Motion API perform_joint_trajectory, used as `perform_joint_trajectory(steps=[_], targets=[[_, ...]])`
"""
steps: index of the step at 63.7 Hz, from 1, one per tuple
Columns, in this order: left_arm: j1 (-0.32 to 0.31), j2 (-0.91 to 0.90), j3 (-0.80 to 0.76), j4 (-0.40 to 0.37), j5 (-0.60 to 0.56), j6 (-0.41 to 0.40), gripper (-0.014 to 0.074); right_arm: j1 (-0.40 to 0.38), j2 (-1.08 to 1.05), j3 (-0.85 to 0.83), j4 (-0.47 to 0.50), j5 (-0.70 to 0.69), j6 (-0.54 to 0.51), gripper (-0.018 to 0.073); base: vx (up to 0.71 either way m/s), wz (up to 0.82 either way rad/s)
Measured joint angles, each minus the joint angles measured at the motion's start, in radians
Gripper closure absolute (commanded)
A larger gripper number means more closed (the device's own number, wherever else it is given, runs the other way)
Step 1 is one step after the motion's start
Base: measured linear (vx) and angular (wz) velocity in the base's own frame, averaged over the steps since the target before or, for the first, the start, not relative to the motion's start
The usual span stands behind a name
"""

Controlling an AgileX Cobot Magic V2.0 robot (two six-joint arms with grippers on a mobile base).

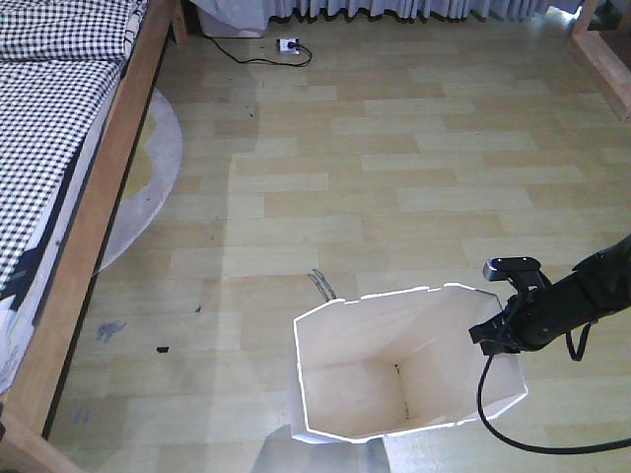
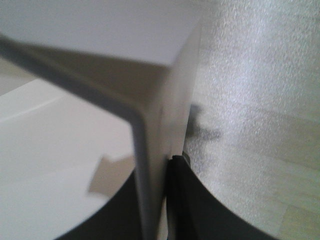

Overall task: Move trash bin to bedside with robot
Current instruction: 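Carry the bin in the right gripper while driving along the bed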

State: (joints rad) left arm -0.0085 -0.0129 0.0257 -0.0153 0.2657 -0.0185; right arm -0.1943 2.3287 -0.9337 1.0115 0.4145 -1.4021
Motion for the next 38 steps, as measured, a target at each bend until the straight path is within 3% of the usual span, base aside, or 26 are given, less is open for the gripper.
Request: perform_joint_trajectory(steps=[38], targets=[[0.000,0.000,0.000,0.000,0.000,0.000,0.0602,0.000,0.000,0.000,0.000,0.000,0.000,0.0566,0.29,0.00]])
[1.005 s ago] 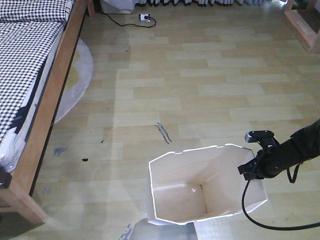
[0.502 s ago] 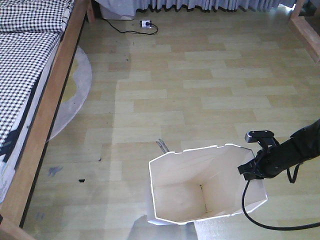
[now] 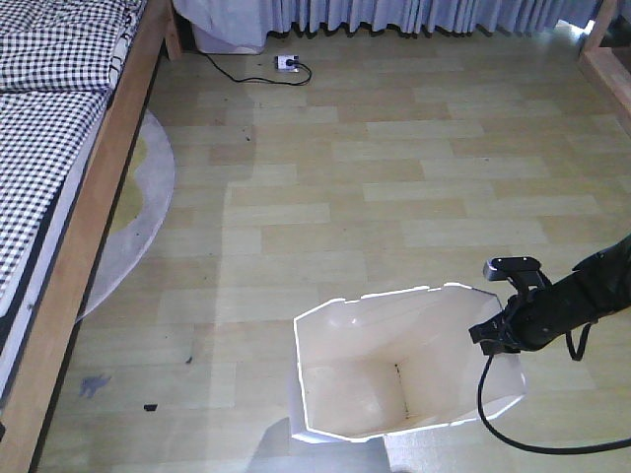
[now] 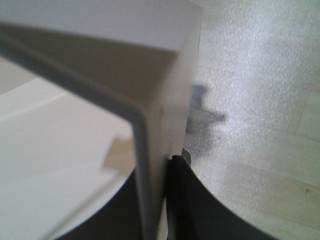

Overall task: Move trash bin to bedside with robot
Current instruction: 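Carry the bin in the right gripper while driving along the bed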

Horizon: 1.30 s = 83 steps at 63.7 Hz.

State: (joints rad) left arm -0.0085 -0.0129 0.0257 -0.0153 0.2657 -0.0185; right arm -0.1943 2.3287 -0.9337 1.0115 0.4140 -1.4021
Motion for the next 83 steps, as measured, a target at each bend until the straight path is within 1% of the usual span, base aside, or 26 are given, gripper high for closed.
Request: perform_joint_trajectory(steps=[83], targets=[[0.000,0.000,0.000,0.000,0.000,0.000,0.0602,0.000,0.000,0.000,0.000,0.000,0.000,0.0566,0.26,0.01]])
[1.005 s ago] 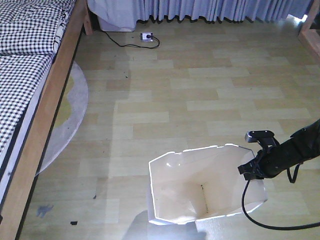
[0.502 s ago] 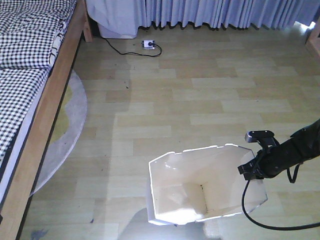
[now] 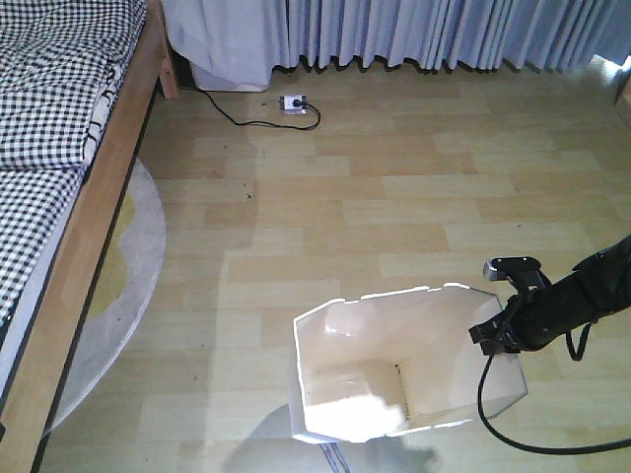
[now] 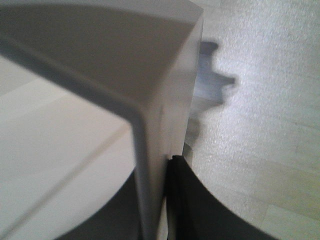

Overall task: Move trash bin to bedside with robot
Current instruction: 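Carry the bin in the right gripper while driving along the bed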

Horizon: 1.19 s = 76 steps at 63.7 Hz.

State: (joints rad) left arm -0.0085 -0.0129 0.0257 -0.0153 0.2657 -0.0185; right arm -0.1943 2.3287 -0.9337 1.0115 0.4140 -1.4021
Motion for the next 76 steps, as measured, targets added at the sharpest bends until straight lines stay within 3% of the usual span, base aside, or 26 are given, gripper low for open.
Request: perform_joint_trajectory(steps=[76], targets=[[0.000,0.000,0.000,0.000,0.000,0.000,0.0602,0.000,0.000,0.000,0.001,0.000,0.000,0.0566,0.26,0.03]])
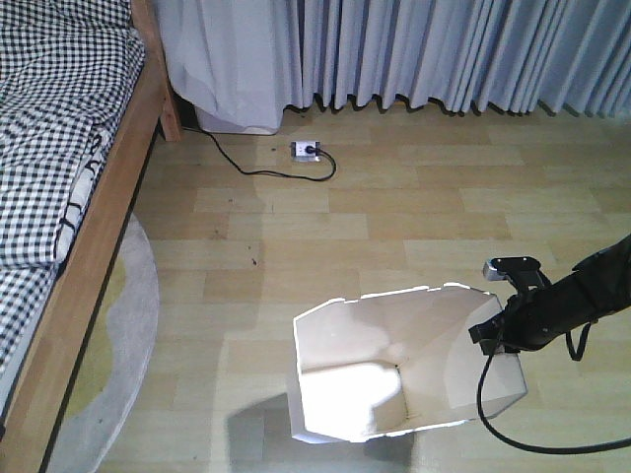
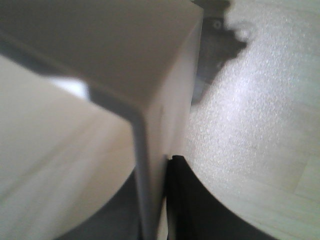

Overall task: Move trash bin to bedside with robot
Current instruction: 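Carry the bin in the right gripper while driving along the bed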

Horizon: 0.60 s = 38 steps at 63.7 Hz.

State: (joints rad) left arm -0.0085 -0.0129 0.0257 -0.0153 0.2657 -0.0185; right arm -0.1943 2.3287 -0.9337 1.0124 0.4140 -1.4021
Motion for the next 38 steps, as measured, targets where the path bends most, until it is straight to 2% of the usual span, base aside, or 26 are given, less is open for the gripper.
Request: perform_joint_trajectory(steps=[38], targets=[[0.000,0.000,0.000,0.000,0.000,0.000,0.0602,0.000,0.000,0.000,0.000,0.000,0.000,0.0566,0.24,0.03]])
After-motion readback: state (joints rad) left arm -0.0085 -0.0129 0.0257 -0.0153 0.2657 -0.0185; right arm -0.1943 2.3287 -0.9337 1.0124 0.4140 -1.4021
